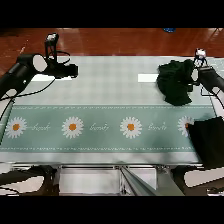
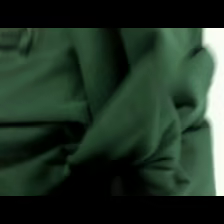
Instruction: Fold the shirts.
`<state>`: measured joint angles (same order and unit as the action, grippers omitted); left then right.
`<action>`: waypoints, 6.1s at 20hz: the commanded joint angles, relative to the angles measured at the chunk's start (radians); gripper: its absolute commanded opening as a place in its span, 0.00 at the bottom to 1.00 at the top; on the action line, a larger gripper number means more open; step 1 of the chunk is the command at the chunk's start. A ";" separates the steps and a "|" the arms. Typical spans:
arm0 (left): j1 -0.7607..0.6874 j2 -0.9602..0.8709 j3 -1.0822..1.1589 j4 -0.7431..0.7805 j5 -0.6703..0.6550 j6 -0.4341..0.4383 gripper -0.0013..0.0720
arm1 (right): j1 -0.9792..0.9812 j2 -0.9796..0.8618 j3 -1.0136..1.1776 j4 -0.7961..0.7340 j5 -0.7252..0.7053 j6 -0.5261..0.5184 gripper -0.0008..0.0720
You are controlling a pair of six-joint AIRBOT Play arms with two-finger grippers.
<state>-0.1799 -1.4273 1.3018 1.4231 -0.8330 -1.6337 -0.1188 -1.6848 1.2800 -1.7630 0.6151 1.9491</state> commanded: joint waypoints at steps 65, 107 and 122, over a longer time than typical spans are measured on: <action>0.117 0.101 -0.462 -0.826 -0.326 0.407 0.04 | -0.129 0.691 -0.767 0.959 0.340 -0.700 0.56; 0.262 0.818 0.404 -0.547 -0.745 0.319 0.04 | 0.150 1.120 0.635 0.312 0.956 -0.396 0.04; 0.254 0.342 -0.437 -0.586 -0.089 0.496 0.04 | 0.150 0.485 -0.016 0.480 0.347 -0.436 0.04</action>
<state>0.0753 -0.9108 0.8536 0.8547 -1.0710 -1.1892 0.0307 -0.9733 1.2297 -1.3544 1.0912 1.5379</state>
